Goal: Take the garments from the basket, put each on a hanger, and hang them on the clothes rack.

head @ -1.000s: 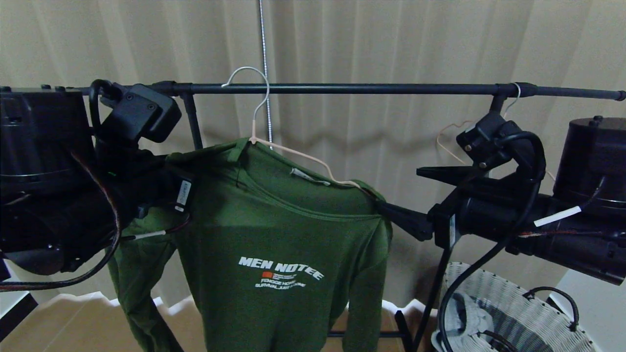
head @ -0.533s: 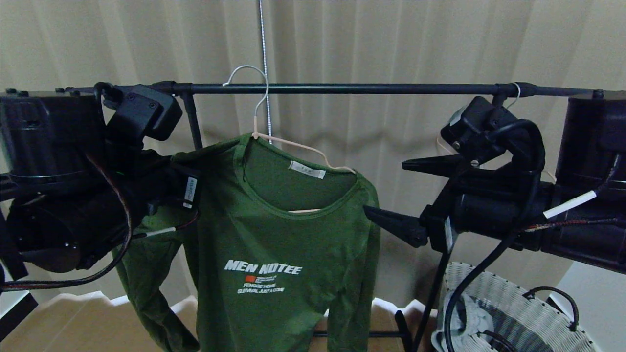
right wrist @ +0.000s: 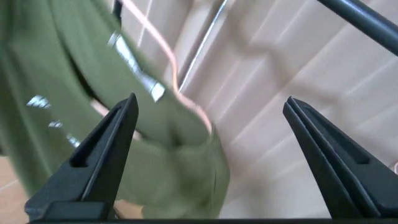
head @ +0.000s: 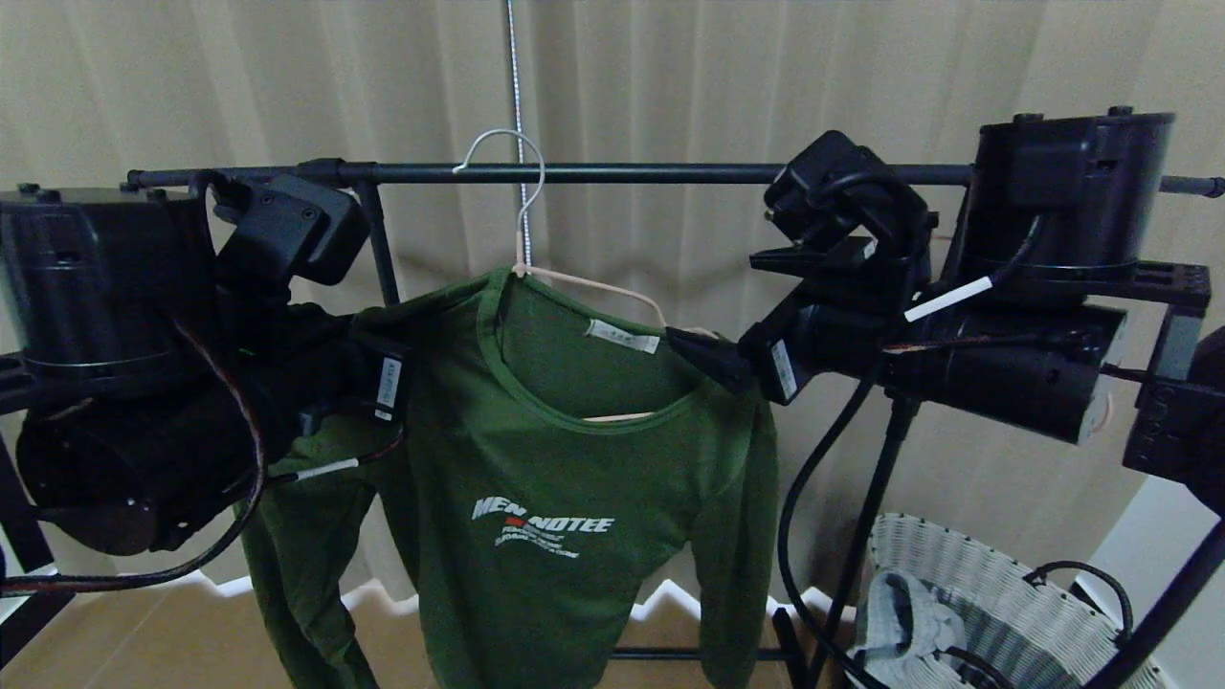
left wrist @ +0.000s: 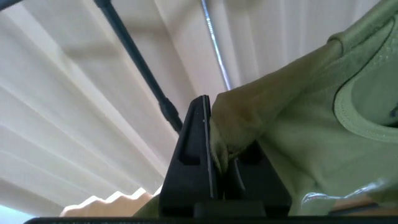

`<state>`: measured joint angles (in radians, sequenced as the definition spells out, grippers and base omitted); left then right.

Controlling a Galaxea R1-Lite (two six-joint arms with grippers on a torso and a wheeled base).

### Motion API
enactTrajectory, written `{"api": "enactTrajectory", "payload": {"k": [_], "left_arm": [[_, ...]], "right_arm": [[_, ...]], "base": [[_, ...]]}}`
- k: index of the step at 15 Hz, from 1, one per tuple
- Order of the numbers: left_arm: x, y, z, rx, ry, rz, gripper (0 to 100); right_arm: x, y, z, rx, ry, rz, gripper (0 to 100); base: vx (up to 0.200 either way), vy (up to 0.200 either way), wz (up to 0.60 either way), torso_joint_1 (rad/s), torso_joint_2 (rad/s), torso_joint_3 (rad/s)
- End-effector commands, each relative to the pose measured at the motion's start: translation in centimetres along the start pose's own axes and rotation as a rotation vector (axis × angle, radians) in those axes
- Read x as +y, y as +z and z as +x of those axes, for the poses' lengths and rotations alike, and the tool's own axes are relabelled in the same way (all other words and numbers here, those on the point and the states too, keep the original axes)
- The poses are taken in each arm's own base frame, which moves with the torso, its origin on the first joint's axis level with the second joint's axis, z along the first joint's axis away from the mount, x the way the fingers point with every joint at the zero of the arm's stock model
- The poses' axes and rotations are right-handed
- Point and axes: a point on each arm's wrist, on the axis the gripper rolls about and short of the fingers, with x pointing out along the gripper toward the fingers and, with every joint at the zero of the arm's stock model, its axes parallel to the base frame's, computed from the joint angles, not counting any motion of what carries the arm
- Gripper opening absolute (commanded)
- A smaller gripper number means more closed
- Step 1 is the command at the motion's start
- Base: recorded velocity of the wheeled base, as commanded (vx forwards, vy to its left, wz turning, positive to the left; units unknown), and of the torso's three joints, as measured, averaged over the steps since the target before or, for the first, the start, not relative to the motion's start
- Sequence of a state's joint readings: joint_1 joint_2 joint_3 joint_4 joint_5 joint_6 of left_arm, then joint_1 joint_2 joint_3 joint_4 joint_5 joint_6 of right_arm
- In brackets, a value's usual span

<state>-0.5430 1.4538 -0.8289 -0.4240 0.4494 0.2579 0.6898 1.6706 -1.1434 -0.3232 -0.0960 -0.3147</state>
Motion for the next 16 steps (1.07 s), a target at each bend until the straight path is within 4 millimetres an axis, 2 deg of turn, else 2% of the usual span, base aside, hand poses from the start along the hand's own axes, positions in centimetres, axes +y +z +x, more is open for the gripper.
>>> {"api": "enactTrajectory", "payload": {"k": [1, 7, 16], "left_arm": [[-0.1, -0.3, -0.5, 0.0, -0.011, 0.008, 0], [-1.3, 0.1, -2.1, -0.037, -0.079, 0.017, 0], [-1.4, 0.0, -2.6, -0.042, -0.095, 0.027, 0]], "right_arm": [[0.3, -0.4, 1.9, 0.022, -0.004, -0.025, 100], [0.6, -0.9, 3.6, 0.045, -0.014, -0.055, 100], [1.1, -0.8, 3.8, 0.044, -0.001, -0.073, 100]], "base": [[0.0, 0.0, 0.0, 0.0, 0.0, 0.0], [0.0, 0.0, 0.0, 0.0, 0.0, 0.0], [0.0, 0.0, 0.0, 0.0, 0.0, 0.0]]}}
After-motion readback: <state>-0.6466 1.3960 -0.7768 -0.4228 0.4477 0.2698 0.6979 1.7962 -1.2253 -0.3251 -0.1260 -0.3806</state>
